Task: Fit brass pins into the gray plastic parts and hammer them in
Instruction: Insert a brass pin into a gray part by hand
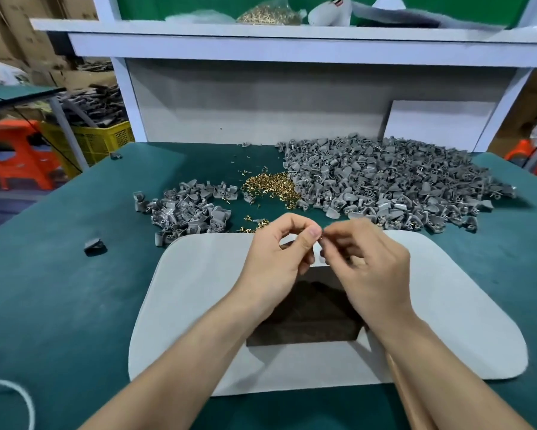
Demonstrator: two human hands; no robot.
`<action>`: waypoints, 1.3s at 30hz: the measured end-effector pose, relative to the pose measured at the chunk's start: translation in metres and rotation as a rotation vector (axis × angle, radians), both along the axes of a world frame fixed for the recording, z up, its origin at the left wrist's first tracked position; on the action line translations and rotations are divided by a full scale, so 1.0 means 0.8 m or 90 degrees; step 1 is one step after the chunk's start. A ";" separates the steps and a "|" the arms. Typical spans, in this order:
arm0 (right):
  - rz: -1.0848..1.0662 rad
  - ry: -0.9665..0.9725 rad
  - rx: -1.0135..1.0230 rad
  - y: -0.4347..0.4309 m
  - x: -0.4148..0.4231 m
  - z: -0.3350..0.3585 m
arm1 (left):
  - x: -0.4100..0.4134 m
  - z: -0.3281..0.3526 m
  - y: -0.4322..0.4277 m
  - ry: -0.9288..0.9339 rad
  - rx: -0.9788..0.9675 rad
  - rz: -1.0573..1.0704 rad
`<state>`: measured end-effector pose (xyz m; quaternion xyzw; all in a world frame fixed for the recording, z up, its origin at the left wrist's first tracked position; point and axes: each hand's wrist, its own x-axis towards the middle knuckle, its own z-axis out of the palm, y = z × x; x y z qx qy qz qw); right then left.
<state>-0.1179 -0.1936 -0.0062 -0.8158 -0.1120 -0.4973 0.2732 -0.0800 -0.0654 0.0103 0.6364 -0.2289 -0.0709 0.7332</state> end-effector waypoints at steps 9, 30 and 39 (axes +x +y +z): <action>-0.017 -0.006 -0.067 0.009 -0.005 0.002 | 0.005 -0.005 0.003 0.010 -0.016 0.009; 0.126 0.199 0.379 0.007 -0.009 0.003 | 0.001 -0.002 0.003 -0.031 0.049 -0.008; 0.127 0.202 0.411 0.004 -0.006 0.003 | 0.003 -0.009 0.002 0.019 0.018 -0.051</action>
